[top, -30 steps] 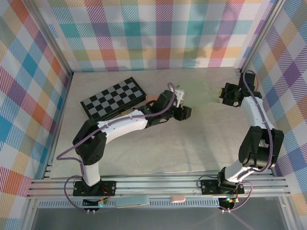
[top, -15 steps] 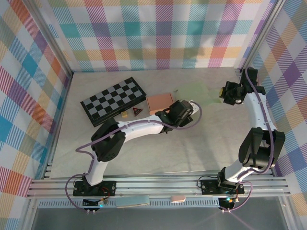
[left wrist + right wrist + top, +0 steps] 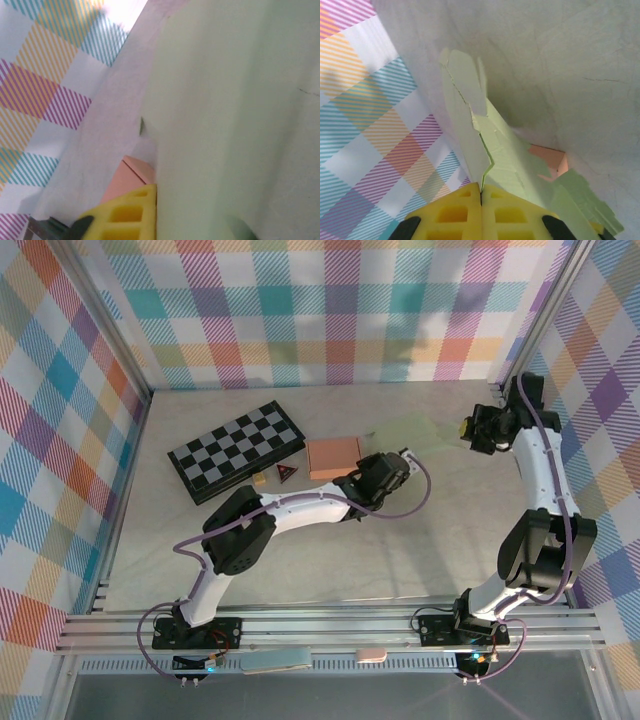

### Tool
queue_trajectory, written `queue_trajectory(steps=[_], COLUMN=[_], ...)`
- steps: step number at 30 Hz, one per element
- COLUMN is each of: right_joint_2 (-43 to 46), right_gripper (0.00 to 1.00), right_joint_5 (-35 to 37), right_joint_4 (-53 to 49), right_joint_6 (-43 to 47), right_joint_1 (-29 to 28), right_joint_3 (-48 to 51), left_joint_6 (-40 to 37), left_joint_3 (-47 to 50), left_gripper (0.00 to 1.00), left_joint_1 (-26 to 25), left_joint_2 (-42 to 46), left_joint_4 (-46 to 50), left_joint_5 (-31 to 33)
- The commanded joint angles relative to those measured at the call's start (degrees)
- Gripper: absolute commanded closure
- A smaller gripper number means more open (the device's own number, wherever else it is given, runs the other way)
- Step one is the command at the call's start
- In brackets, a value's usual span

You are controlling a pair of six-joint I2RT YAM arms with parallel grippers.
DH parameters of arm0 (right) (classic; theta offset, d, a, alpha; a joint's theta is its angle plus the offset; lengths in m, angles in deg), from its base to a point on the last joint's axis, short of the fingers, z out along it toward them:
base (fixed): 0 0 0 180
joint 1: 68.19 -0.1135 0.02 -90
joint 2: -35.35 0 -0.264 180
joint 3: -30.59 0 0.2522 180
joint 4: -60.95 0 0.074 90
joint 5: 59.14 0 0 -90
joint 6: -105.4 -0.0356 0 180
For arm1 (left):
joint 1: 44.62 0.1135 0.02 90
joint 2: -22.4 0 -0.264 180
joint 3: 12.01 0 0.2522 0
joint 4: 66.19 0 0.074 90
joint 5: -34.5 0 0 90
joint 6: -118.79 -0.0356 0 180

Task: Fold the paper box

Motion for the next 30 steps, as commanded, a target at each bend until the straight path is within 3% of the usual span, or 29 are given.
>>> queue_trajectory(steps=[1, 3, 8, 11, 16, 21, 26, 30], right_joint_2=[-0.77, -0.86, -1.00, -2.26, -3.30, -3.71, -3.18, -0.62], right_gripper=[1.00, 0.91, 0.54, 0.44, 0.38, 0.38, 0.41, 0.41], right_joint_5=[0.44, 1.57, 8.80, 12.63, 18.38, 19.35, 16.43, 16.37], right_joint_4=[-2.57, -2.88, -7.56, -11.49, -14.90, -15.31, -16.58, -17.08], right_joint_6=[3.29, 5.83, 13.93, 17.42, 21.24, 23.15, 23.20, 23.69], right_joint_1=[0.25, 0.26, 0.29, 0.28, 0.29, 0.25, -0.66, -4.01], right_joint_3=[-4.01, -7.70, -21.32, -30.80, -41.26, -43.53, -39.68, -33.40], left_joint_6=[-1.54, -0.58, 7.69, 15.25, 25.58, 35.85, 38.08, 36.86], left_joint_3=[-0.30, -0.93, -6.10, -9.13, -11.00, -13.93, -12.56, -11.93], left_gripper=[1.00, 1.00, 1.00, 1.00, 1.00, 1.00, 1.00, 1.00], left_joint_1=[-1.48, -1.78, -2.41, -2.41, -1.96, 2.70, 8.21, 10.66], left_joint_2=[3.85, 5.22, 10.30, 14.32, 21.51, 23.94, 20.94, 16.95], left_joint_4=[-2.68, -1.75, 7.97, 16.38, 29.29, 43.71, 52.06, 54.97], left_joint_5=[1.33, 1.36, -3.33, -8.82, -19.76, -32.24, -41.89, -43.84])
